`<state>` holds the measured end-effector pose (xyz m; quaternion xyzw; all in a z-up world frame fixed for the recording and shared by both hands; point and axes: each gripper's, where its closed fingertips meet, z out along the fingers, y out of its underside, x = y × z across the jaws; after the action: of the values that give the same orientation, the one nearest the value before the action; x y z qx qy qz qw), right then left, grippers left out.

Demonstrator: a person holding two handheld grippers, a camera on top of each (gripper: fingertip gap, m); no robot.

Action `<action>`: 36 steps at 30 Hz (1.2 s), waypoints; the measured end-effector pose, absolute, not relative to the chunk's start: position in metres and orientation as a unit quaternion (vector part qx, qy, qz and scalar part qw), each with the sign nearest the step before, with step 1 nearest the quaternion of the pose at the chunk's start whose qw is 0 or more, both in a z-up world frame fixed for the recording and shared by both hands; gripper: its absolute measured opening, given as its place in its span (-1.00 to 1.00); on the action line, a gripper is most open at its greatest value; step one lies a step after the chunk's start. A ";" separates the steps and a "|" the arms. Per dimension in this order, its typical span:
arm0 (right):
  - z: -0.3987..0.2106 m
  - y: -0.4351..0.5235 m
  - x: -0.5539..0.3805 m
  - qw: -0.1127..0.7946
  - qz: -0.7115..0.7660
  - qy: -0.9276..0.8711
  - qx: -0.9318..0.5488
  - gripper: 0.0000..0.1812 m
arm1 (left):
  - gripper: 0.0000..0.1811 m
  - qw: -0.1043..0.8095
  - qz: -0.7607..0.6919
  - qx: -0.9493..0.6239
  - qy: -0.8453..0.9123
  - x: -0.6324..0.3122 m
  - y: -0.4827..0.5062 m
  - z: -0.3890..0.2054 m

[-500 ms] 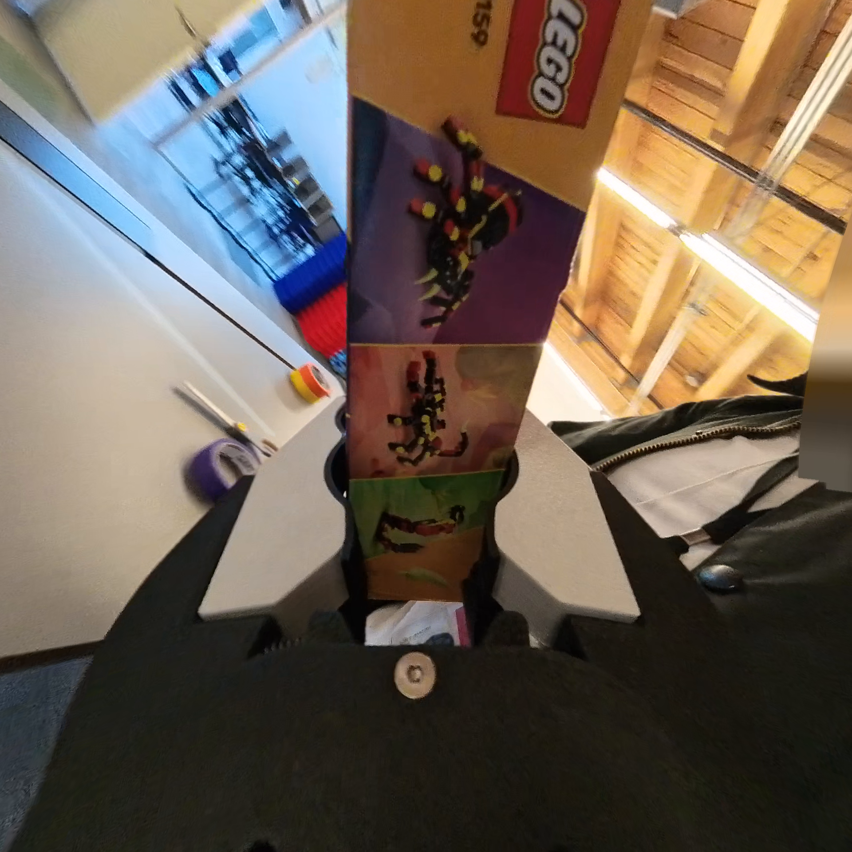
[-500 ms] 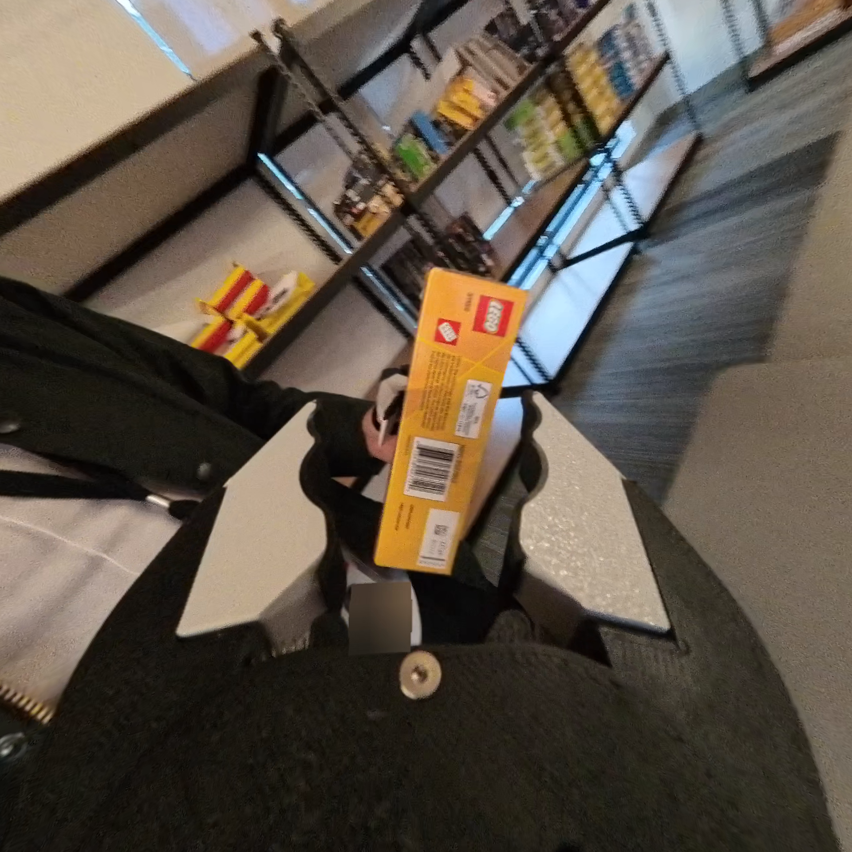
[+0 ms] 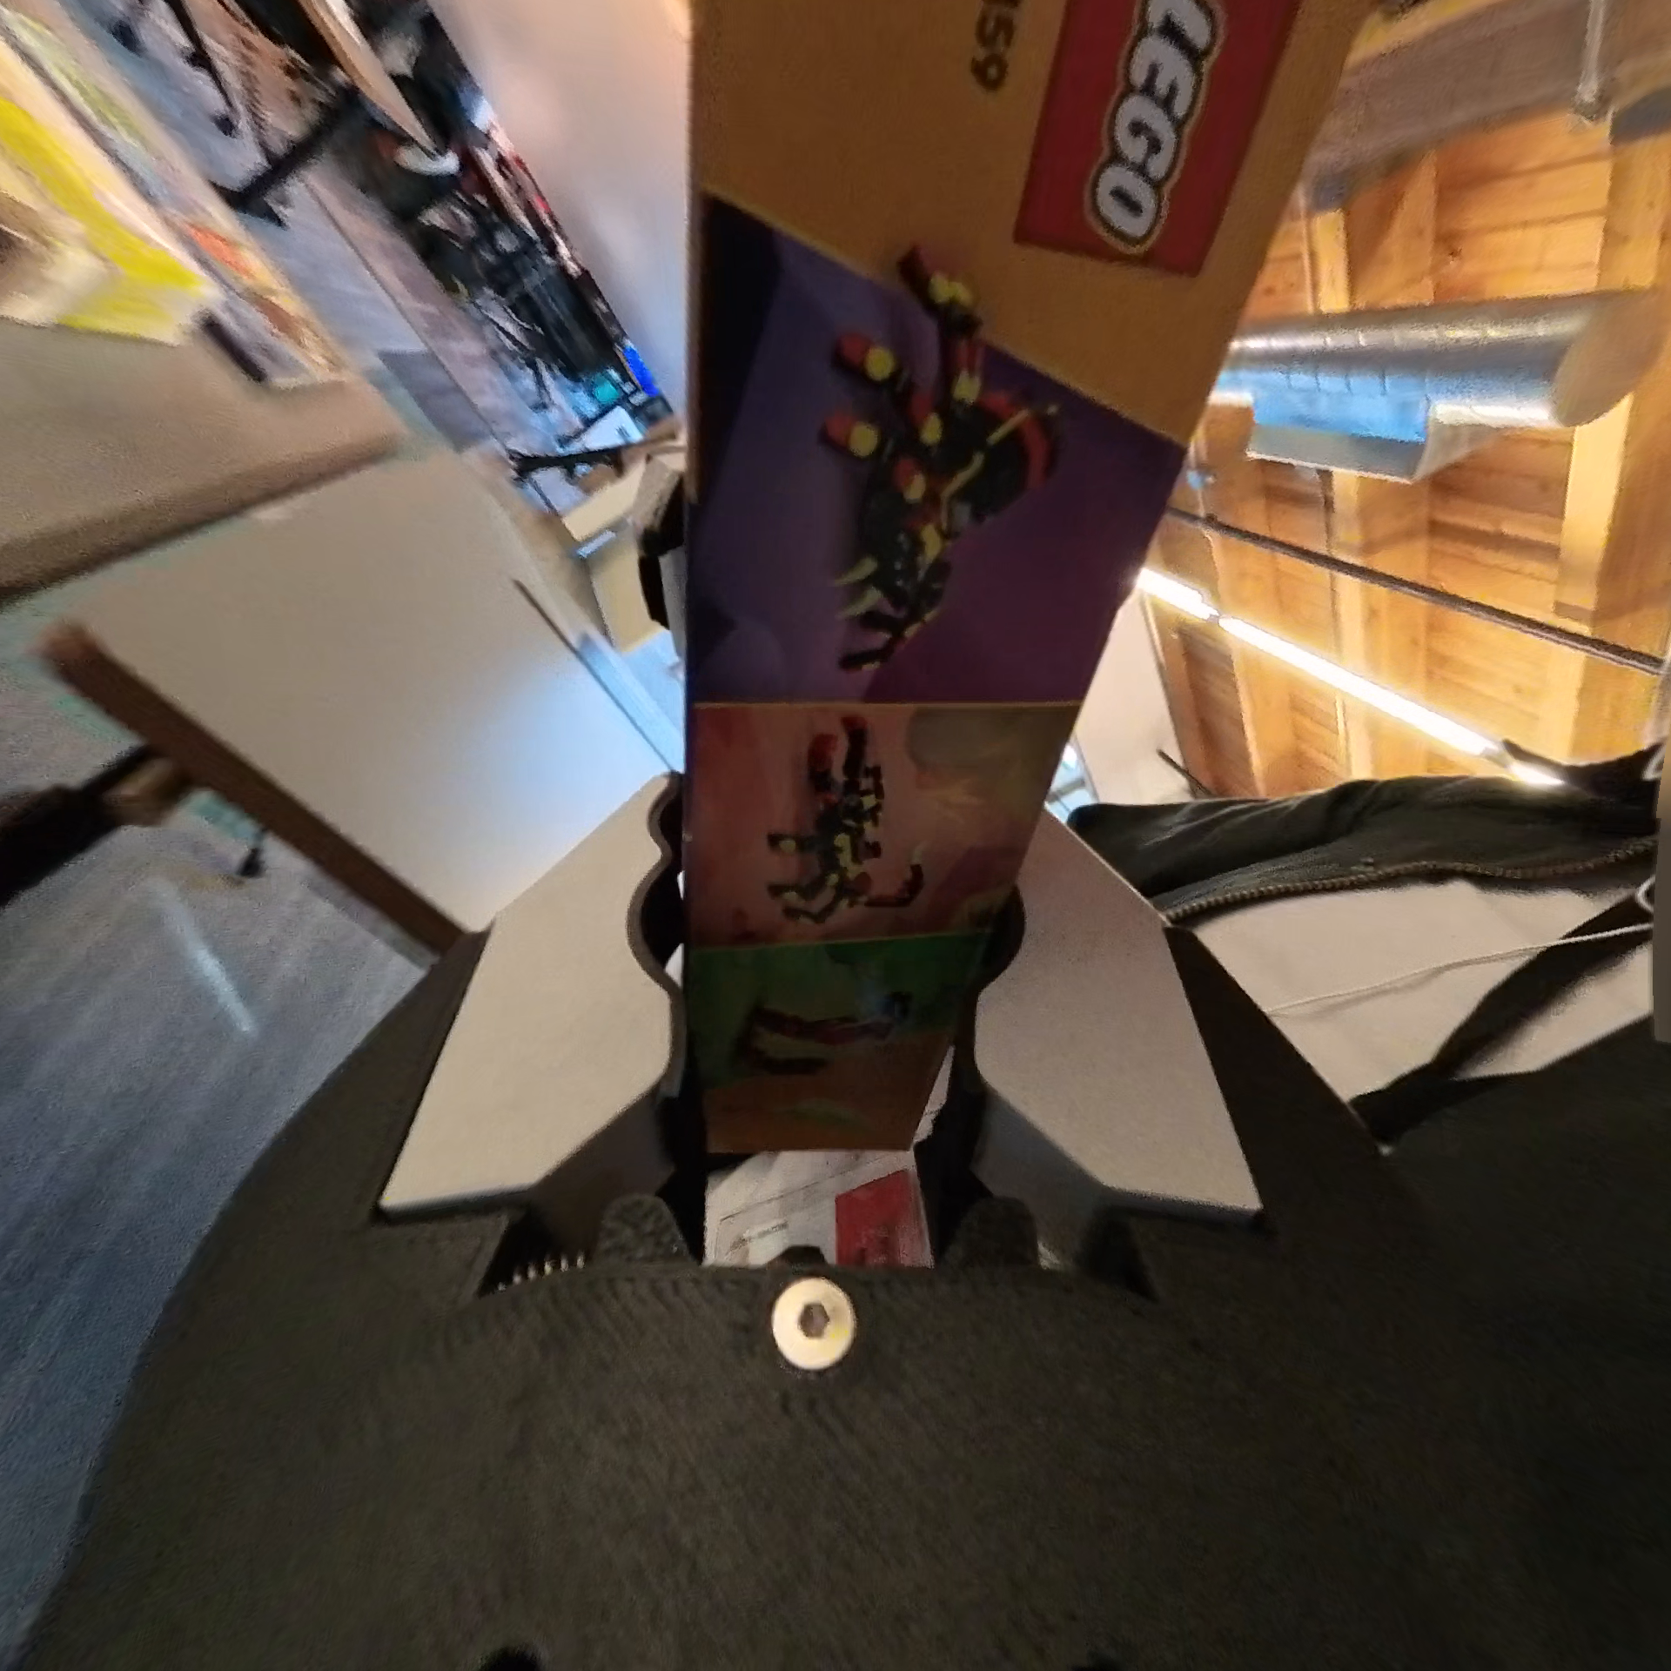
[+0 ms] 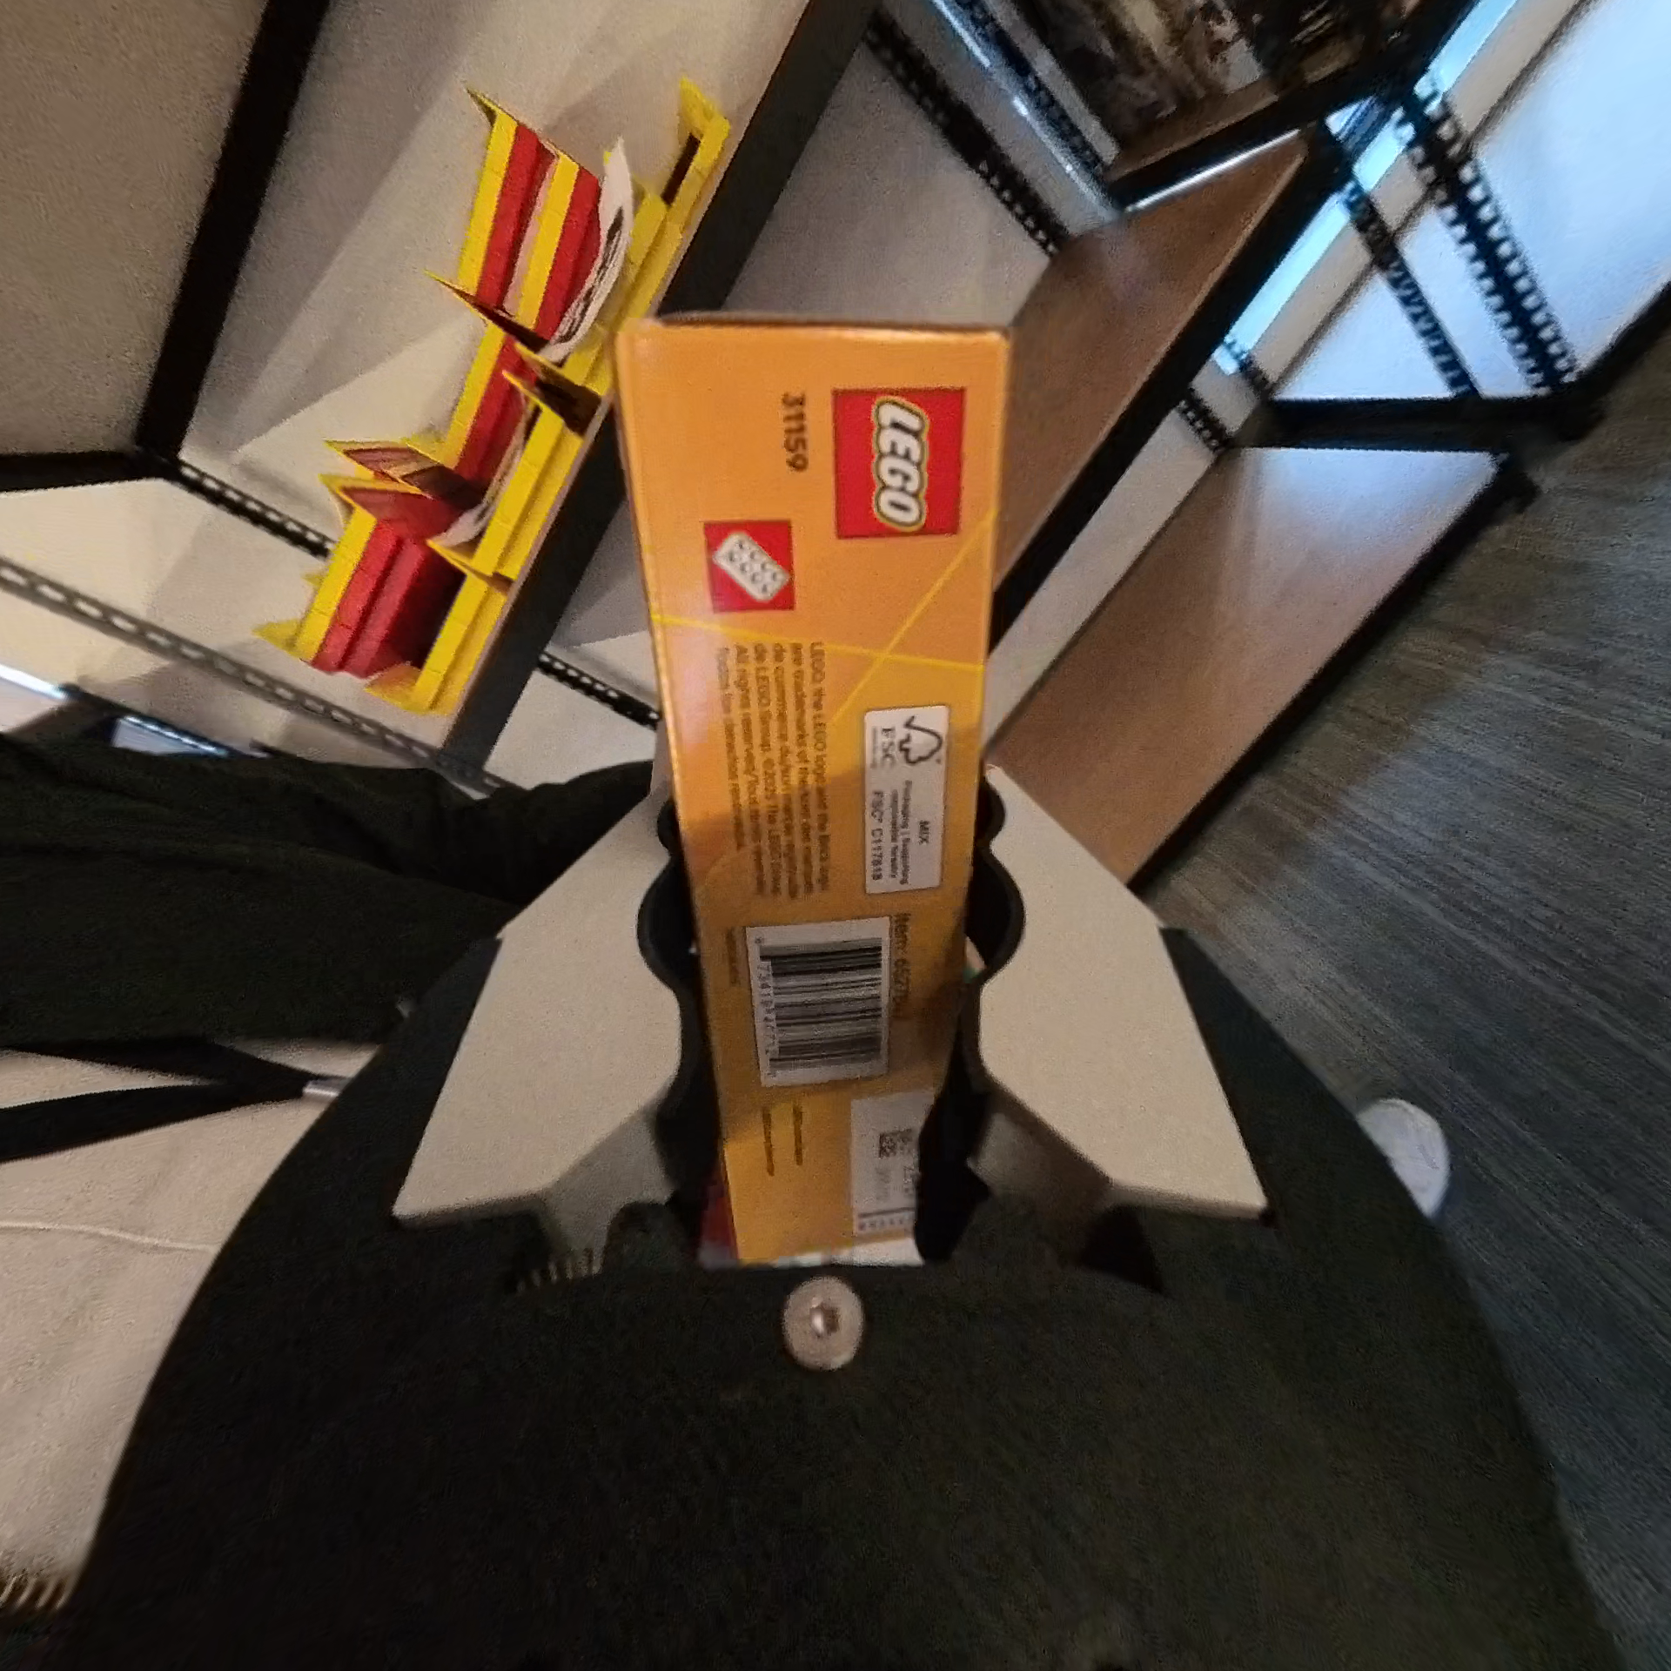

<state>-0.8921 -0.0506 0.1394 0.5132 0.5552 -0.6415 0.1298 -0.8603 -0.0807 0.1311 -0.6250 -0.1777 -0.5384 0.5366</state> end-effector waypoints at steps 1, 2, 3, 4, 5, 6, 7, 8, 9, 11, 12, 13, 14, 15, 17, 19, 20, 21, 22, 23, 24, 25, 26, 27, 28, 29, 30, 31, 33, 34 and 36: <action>0.135 -0.066 -0.920 0.149 -0.640 0.552 0.513 -0.36 | -0.33 0.540 -0.530 -0.625 -0.193 -0.887 -0.095 0.128; 0.131 -0.081 -0.947 0.167 -0.640 0.549 0.512 -0.36 | -0.33 0.543 -0.524 -0.620 -0.215 -0.916 -0.109 0.126; 0.129 -0.096 -0.974 0.183 -0.642 0.545 0.508 -0.36 | -0.32 0.550 -0.521 -0.611 -0.231 -0.943 -0.125 0.126; 0.127 -0.112 -0.999 0.201 -0.641 0.543 0.505 -0.36 | -0.32 0.555 -0.517 -0.606 -0.241 -0.970 -0.142 0.126; 0.125 -0.129 -1.027 0.215 -0.636 0.547 0.501 -0.36 | -0.33 0.554 -0.511 -0.607 -0.251 -0.993 -0.156 0.123; 0.122 -0.141 -1.049 0.226 -0.630 0.551 0.498 -0.36 | -0.33 0.554 -0.500 -0.613 -0.261 -1.016 -0.169 0.120; 0.120 -0.152 -1.070 0.235 -0.626 0.553 0.497 -0.36 | -0.34 0.558 -0.487 -0.615 -0.270 -1.040 -0.180 0.119; 0.119 -0.160 -1.089 0.241 -0.624 0.553 0.497 -0.36 | -0.34 0.566 -0.478 -0.610 -0.280 -1.063 -0.190 0.120; 0.119 -0.166 -1.107 0.246 -0.622 0.553 0.496 -0.36 | -0.35 0.575 -0.474 -0.600 -0.290 -1.087 -0.199 0.121; 0.117 -0.170 -1.140 0.253 -0.618 0.557 0.494 -0.36 | -0.37 0.589 -0.469 -0.585 -0.302 -1.128 -0.205 0.123; 0.117 -0.168 -1.157 0.255 -0.619 0.555 0.494 -0.36 | -0.39 0.595 -0.469 -0.579 -0.303 -1.147 -0.205 0.124; 0.116 -0.165 -1.174 0.256 -0.618 0.558 0.490 -0.36 | -0.40 0.599 -0.468 -0.576 -0.302 -1.164 -0.203 0.124; 0.116 -0.161 -1.190 0.252 -0.619 0.564 0.485 -0.36 | -0.40 0.603 -0.462 -0.578 -0.298 -1.181 -0.198 0.123; 0.115 -0.155 -1.205 0.247 -0.619 0.573 0.478 -0.36 | -0.40 0.607 -0.455 -0.582 -0.292 -1.197 -0.192 0.123; 0.113 -0.139 -1.236 0.242 -0.620 0.590 0.456 -0.35 | -0.40 0.616 -0.435 -0.597 -0.275 -1.230 -0.177 0.123; 0.112 -0.120 -1.271 0.244 -0.620 0.605 0.436 -0.35 | -0.40 0.620 -0.430 -0.600 -0.266 -1.266 -0.159 0.122; 0.113 -0.109 -1.291 0.246 -0.622 0.610 0.425 -0.34 | -0.40 0.622 -0.436 -0.594 -0.265 -1.285 -0.149 0.121; 0.116 -0.096 -1.316 0.242 -0.624 0.612 0.423 -0.24 | -0.40 0.623 -0.450 -0.581 -0.267 -1.306 -0.138 0.120; 0.116 -0.082 -1.343 0.234 -0.622 0.617 0.422 -0.13 | -0.41 0.625 -0.467 -0.562 -0.274 -1.329 -0.126 0.117; 0.115 -0.069 -1.369 0.228 -0.615 0.629 0.416 -0.10 | -0.41 0.630 -0.480 -0.540 -0.285 -1.352 -0.116 0.115; 0.111 -0.054 -1.396 0.223 -0.595 0.648 0.420 -0.09 | -0.41 0.634 -0.490 -0.514 -0.306 -1.377 -0.106 0.112; 0.108 -0.039 -1.424 0.216 -0.571 0.665 0.430 -0.01 | -0.41 0.639 -0.497 -0.488 -0.328 -1.401 -0.097 0.111; 0.112 -0.026 -1.452 0.208 -0.561 0.681 0.423 0.04 | -0.41 0.651 -0.496 -0.469 -0.332 -1.423 -0.090 0.113; 0.122 -0.018 -1.480 0.199 -0.556 0.698 0.405 0.04 | -0.41 0.663 -0.490 -0.460 -0.329 -1.443 -0.085 0.115; 0.131 -0.010 -1.509 0.190 -0.545 0.720 0.384 0.03 | -0.41 0.671 -0.481 -0.458 -0.330 -1.464 -0.080 0.115; 0.141 -0.006 -1.535 0.187 -0.529 0.747 0.358 0.03 | -0.41 0.674 -0.468 -0.463 -0.335 -1.484 -0.076 0.114; 0.152 -0.010 -1.559 0.193 -0.512 0.777 0.311 0.00 | -0.41 0.677 -0.451 -0.473 -0.338 -1.503 -0.073 0.113; 0.162 -0.015 -1.579 0.203 -0.490 0.809 0.253 -0.01 | -0.41 0.680 -0.437 -0.483 -0.337 -1.521 -0.070 0.112; 0.160 -0.025 -1.623 0.226 -0.411 0.868 0.163 -0.08 | -0.41 0.677 -0.437 -0.489 -0.334 -1.556 -0.066 0.111; 0.155 -0.030 -1.642 0.262 -0.364 0.883 0.135 -0.05 | -0.41 0.677 -0.440 -0.487 -0.334 -1.576 -0.065 0.109; 0.144 -0.044 -1.677 0.346 -0.297 0.885 0.092 -0.07 | -0.41 0.679 -0.428 -0.490 -0.340 -1.622 -0.066 0.101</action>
<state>-1.6773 -0.0445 0.1443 0.0920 0.8850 -0.2972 0.3464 -1.6216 -0.0661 0.1009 -0.4904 -0.3400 -0.4282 0.6787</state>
